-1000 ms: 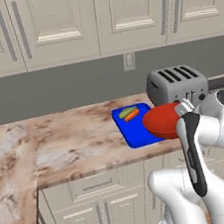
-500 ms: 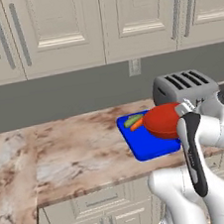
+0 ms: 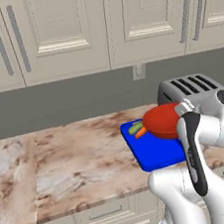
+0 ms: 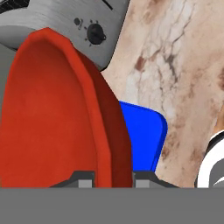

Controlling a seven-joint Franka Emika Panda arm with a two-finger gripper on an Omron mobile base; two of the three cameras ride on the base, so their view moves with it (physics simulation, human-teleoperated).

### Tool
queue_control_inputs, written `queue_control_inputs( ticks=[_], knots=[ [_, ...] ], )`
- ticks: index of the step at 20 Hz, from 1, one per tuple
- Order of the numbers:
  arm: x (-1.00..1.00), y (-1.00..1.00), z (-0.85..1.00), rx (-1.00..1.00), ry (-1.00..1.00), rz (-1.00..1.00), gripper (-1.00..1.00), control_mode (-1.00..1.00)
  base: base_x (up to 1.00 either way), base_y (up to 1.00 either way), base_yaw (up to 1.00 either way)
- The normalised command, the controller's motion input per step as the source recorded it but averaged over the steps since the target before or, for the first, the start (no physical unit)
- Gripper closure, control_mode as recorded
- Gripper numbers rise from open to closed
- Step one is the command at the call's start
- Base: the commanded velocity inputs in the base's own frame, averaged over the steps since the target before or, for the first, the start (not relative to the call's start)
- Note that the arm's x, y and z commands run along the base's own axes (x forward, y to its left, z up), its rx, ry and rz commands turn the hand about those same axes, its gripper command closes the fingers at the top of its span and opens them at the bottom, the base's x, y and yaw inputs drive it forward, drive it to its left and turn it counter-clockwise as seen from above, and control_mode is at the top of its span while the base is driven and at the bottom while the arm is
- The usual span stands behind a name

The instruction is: Place the two vegetables and bowl onto the tray for setting up a vegetable dip station.

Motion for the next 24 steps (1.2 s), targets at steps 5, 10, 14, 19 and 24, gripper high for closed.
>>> queue_control_inputs(
  ticks=[5, 10, 14, 19, 24],
  knots=[
    [0.00, 0.00, 0.00, 0.00, 0.00, 0.00, 1.00, 1.00, 0.23, 0.00, 0.00],
    [0.08, 0.00, -0.02, 0.00, 0.00, 0.00, 1.00, -1.00, 0.05, 0.00, 0.00],
    [0.29, 0.06, -0.31, 0.00, 0.00, 0.00, 1.00, -1.00, 0.00, 0.00, 0.00],
    [0.36, 0.07, -0.43, 0.00, 0.00, 0.00, 1.00, -1.00, 0.00, 0.00, 0.00],
    [0.40, 0.18, -0.45, 0.00, 0.00, 0.00, 1.00, -1.00, 0.00, 0.00, 0.00]
  ],
)
